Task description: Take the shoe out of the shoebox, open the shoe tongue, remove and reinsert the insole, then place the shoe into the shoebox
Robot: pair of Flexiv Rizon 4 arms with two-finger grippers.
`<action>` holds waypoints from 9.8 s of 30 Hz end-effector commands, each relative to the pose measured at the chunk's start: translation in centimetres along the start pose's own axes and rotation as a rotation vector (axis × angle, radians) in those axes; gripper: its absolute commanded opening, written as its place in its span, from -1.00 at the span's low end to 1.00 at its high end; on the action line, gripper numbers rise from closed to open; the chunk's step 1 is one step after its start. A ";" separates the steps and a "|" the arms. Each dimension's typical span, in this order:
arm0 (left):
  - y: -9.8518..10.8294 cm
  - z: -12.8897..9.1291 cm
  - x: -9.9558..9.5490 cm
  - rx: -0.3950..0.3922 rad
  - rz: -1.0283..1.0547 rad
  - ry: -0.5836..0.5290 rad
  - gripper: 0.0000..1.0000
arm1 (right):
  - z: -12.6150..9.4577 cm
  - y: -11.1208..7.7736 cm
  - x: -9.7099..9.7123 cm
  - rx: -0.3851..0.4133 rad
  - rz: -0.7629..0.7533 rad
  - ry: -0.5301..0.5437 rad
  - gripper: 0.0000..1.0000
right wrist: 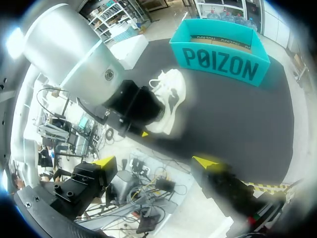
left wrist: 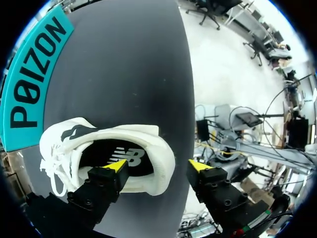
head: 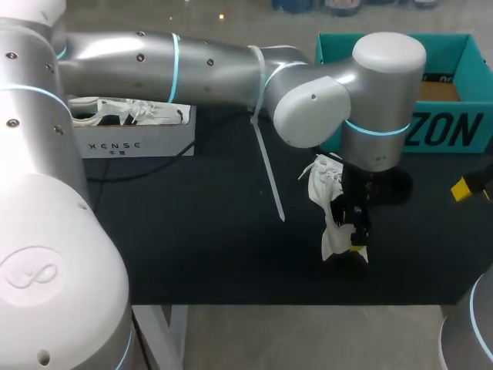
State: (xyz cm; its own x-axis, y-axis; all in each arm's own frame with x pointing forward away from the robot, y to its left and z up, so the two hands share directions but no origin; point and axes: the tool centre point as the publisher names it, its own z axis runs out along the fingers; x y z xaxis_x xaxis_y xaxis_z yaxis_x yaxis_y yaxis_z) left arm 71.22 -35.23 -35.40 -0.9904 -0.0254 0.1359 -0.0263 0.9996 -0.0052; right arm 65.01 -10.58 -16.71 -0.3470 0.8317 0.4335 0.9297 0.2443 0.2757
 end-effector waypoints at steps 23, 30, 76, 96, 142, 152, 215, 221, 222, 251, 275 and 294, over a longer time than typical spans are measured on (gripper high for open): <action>4.2 -3.2 0.6 0.021 0.107 -0.037 -1.00 | 0.1 0.2 -0.1 0.004 0.002 -0.001 1.00; 10.6 -7.7 -0.5 -0.018 0.183 -0.087 -1.00 | 0.1 0.2 -0.1 0.004 0.002 -0.001 1.00; 23.1 -12.2 -3.3 -0.064 0.271 -0.140 -1.00 | 0.1 0.2 -0.1 0.004 0.002 -0.001 1.00; 38.0 -18.8 -11.6 -0.209 0.541 -0.210 -1.00 | 0.1 0.2 -0.1 0.004 0.002 -0.001 1.00; 57.5 -23.1 -26.6 -0.407 1.140 -0.225 -1.00 | 0.1 0.2 -0.1 0.004 0.002 -0.001 1.00; 62.5 -24.7 -31.6 -0.518 1.277 -0.263 -1.00 | 0.1 0.2 -0.1 0.004 0.002 -0.001 1.00; 64.3 -14.6 -50.3 -0.478 1.468 -0.126 -1.00 | 0.1 0.2 -0.1 0.004 0.002 -0.001 1.00; 63.3 -13.1 -50.4 -0.454 1.497 -0.126 -1.00 | 0.1 0.2 -0.1 0.004 0.002 -0.001 1.00; 63.2 -12.7 -50.3 -0.442 1.501 -0.130 -1.00 | 0.1 0.2 -0.1 0.004 0.002 -0.001 1.00; 62.7 -10.9 -51.7 -0.366 1.454 -0.178 -1.00 | 0.1 0.2 -0.1 0.004 0.002 -0.001 1.00; 61.4 -8.9 -52.7 -0.354 1.483 -0.153 -1.00 | 0.1 0.2 -0.1 0.004 0.002 -0.001 1.00; 60.8 -13.5 -50.0 -0.416 1.463 -0.289 1.00 | 0.1 0.2 -0.1 0.004 0.002 -0.001 1.00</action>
State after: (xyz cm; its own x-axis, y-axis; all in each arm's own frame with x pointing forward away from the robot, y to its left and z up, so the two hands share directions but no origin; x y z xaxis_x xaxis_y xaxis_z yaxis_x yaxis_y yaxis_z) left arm 124.01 27.20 -31.54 -0.1102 0.9913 0.0722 0.9586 0.0869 0.2711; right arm 65.02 -10.56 -16.76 -0.3471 0.8314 0.4339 0.9297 0.2440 0.2760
